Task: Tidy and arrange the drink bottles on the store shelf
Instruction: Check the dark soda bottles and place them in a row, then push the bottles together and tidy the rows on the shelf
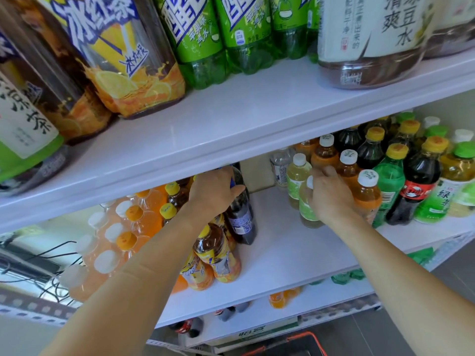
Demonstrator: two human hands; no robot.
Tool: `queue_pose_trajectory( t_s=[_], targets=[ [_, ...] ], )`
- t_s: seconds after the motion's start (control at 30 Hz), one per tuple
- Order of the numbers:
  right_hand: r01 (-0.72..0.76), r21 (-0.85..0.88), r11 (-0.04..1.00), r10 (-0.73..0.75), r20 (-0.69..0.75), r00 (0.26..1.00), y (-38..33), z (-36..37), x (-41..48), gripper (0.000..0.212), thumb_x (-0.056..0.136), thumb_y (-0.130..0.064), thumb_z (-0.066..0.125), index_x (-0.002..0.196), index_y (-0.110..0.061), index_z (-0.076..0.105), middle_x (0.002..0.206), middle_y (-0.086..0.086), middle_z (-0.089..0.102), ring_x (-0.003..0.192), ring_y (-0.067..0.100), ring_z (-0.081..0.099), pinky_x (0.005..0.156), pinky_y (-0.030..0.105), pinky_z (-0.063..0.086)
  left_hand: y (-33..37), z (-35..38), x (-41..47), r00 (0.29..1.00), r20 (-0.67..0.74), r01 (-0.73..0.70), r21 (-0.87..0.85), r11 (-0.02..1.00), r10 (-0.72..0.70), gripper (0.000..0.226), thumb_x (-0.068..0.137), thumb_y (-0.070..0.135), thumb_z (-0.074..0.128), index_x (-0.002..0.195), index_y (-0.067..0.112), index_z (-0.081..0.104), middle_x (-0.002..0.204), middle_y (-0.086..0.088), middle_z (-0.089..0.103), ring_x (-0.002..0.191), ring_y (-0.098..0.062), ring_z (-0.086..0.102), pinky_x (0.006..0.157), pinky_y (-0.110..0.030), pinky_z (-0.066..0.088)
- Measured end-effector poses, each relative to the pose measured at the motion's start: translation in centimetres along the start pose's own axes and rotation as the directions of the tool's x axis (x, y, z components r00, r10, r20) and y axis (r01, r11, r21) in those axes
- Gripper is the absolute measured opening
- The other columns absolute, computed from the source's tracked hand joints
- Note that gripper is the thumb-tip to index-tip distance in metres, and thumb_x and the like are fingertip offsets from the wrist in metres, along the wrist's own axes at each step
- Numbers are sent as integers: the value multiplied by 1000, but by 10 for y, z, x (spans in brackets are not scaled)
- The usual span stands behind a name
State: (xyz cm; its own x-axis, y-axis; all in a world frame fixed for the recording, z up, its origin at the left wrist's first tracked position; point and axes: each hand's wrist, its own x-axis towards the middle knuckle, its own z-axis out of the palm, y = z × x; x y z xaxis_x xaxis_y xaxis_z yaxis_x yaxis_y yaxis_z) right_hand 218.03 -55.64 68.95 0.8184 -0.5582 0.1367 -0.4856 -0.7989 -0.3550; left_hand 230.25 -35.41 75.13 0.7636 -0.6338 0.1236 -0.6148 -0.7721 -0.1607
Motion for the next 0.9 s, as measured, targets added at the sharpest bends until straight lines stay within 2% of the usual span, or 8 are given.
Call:
queue_pose_trajectory(
  t_s=[0.13,0.33,0.43,0.63,0.73,0.8,0.87,0.9],
  targets=[
    [-14,2,1000,14,-23,1000,4,0,-6,26,94,-23,58,114,-7,58,115,16,56,98,35,59,69,35,39,-4,-5,1,999,34,-24,-185,982,31,25,90,41,64,104,20,61,82,4,52,71,-15,46,54,-26,29],
    [35,92,995,-34,-15,999,5,-6,-26,24,92,-11,56,116,-6,53,109,17,61,94,38,59,64,33,34,-4,-9,0,993,81,-65,-212,975,84,20,84,23,71,103,25,64,97,5,47,83,-14,45,70,-26,35],
    [119,237,964,-104,-74,992,7,-20,-41,27,94,-12,57,120,-5,53,104,17,62,90,37,59,65,35,41,-7,-13,-4,987,100,-96,-259,961,126,25,81,9,69,101,24,66,105,3,51,90,-17,49,75,-27,37],
    [215,549,808,-103,-228,968,9,-46,-82,21,92,-16,63,112,-13,59,100,2,63,88,18,54,69,25,32,-7,-16,-9,982,117,-111,-269,957,147,34,79,0,65,101,25,64,118,-2,54,96,-19,49,81,-30,40],
    [148,712,686,-30,-175,984,16,-52,-100,20,93,-23,62,113,-23,60,104,-7,66,96,15,60,79,30,45,-4,-19,-14,979,153,-100,-200,975,132,38,81,0,64,110,24,64,124,-6,53,108,-25,50,91,-35,43],
    [112,815,569,5,-140,990,21,-57,-111,16,93,-25,62,109,-29,62,103,-7,69,98,15,64,83,34,50,1,-25,-24,989,53,-129,-181,975,141,38,82,4,66,116,21,64,127,-7,53,118,-28,45,98,-35,39],
    [69,900,430,16,-84,996,24,-63,-120,16,91,-27,63,107,-32,64,104,-5,71,98,18,66,83,39,52,18,-33,-46,975,-166,-204,-417,886,146,27,85,15,69,112,16,68,121,-3,60,117,-23,51,100,-33,41],
    [49,933,357,14,-58,998,24,-66,-123,18,88,-31,64,106,-33,66,105,-3,72,99,20,66,81,41,52,30,-37,-62,968,-187,-246,-572,783,167,28,86,28,70,112,18,68,116,3,64,113,-14,55,99,-33,45]
  ],
)
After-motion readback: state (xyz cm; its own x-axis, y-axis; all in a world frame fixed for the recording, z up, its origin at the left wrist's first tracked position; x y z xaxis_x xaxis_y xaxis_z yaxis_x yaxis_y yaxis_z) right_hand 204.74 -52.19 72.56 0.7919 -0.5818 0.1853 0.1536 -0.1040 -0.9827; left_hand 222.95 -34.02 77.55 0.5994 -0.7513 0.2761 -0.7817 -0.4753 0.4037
